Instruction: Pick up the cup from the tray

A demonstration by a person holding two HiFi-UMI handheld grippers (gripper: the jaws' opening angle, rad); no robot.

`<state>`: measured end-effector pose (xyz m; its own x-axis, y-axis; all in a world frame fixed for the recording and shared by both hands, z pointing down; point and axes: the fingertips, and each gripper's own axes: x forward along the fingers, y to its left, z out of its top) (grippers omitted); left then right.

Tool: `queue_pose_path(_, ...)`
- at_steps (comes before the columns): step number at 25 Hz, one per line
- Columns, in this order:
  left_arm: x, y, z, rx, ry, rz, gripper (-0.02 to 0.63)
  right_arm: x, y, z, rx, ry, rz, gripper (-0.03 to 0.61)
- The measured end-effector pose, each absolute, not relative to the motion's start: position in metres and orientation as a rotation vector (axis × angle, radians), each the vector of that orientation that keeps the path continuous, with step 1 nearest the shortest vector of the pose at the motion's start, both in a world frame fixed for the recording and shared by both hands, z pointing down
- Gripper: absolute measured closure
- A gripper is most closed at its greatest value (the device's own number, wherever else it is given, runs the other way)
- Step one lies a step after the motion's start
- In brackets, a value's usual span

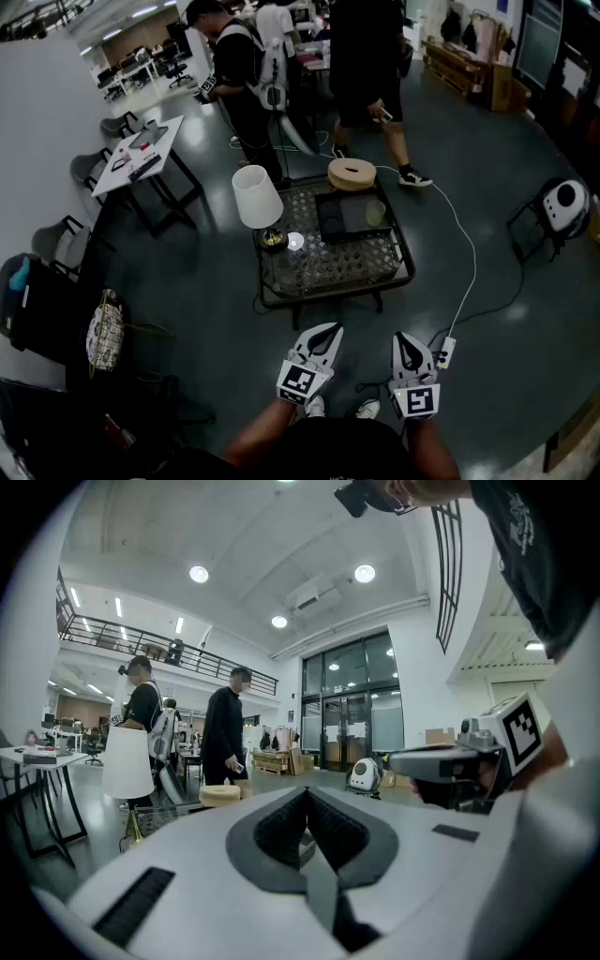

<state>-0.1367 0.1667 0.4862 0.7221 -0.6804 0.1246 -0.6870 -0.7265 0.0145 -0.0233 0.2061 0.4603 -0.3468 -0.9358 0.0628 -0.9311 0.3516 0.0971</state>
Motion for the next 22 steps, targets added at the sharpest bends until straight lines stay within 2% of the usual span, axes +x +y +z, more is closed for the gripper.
queue_pose_path(22,-0.125,0.185,0.479,2.865,-1.135,0.175,0.604,-0.006,0.222,0.453,1.809,-2.487,-0.025,0.571)
